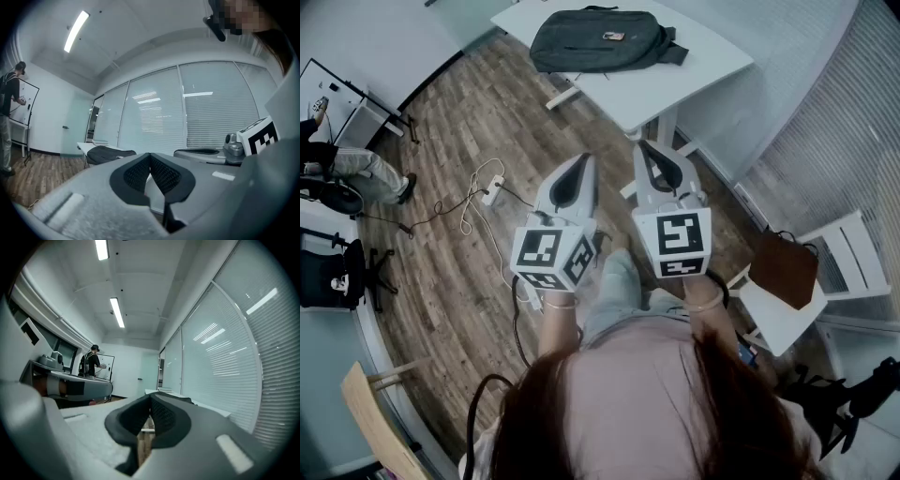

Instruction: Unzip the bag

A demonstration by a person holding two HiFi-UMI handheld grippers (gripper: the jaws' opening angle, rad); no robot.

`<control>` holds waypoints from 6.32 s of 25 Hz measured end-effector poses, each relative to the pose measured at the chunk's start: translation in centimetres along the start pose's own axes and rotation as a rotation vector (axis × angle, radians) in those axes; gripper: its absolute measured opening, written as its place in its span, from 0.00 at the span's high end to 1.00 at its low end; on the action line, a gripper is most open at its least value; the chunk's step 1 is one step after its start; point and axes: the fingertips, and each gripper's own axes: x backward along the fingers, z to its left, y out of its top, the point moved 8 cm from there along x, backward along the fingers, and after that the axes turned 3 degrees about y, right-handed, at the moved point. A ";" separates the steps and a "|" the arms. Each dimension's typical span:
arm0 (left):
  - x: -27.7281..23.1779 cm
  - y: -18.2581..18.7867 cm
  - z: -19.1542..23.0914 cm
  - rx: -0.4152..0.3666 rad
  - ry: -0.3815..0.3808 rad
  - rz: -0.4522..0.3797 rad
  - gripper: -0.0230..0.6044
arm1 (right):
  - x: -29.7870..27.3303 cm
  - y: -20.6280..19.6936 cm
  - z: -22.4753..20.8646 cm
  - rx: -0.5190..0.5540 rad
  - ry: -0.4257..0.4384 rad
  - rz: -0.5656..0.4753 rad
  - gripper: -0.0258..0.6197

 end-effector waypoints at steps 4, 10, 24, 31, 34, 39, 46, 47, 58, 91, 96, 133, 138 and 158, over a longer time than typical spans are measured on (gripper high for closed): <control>-0.7 -0.2 0.1 0.006 -0.001 0.008 0.95 | -0.5 -0.3 -0.3 -0.014 0.002 0.000 0.96; -2.6 -0.8 0.6 0.016 -0.013 0.029 0.95 | -1.8 -1.0 -0.9 -0.040 0.014 0.012 0.96; -8.6 -1.0 3.8 0.023 -0.016 0.046 0.95 | -7.8 -1.4 -3.3 -0.080 0.088 0.035 0.96; -11.6 -1.1 6.5 0.031 -0.002 0.050 0.95 | -11.8 -2.2 -4.9 -0.058 0.084 0.064 0.96; -13.0 -1.1 7.5 0.025 -0.012 0.060 0.95 | -13.4 -2.3 -5.0 -0.021 0.104 0.089 0.96; -15.3 -1.0 9.5 0.041 -0.014 0.053 0.95 | -16.4 -2.8 -5.2 -0.014 0.106 0.117 0.96; -18.5 -1.2 12.4 0.041 -0.027 0.064 0.95 | -20.7 -3.1 -5.1 -0.010 0.110 0.153 0.96; -18.9 -1.1 12.9 0.043 -0.027 0.063 0.95 | -21.2 -3.1 -5.2 -0.007 0.107 0.159 0.96; -24.3 -2.3 18.9 0.053 -0.060 0.087 0.95 | -27.9 -4.6 -6.1 0.008 0.053 0.245 0.93; -36.5 -11.0 22.9 0.084 -0.044 0.254 0.94 | -39.1 -14.8 -10.9 0.028 0.122 0.518 0.88; -38.0 -12.0 23.3 0.078 -0.049 0.279 0.94 | -40.5 -16.0 -11.2 0.034 0.141 0.556 0.87; -43.0 -15.6 24.8 0.036 -0.142 0.503 0.94 | -43.4 -18.4 -11.6 0.071 0.176 0.730 0.94; -43.2 -15.9 24.6 0.031 -0.126 0.535 0.95 | -43.2 -18.5 -11.8 0.066 0.171 0.729 0.94; -43.5 -15.8 24.9 0.043 -0.136 0.583 0.95 | -41.6 -18.7 -13.5 0.048 0.050 0.740 0.95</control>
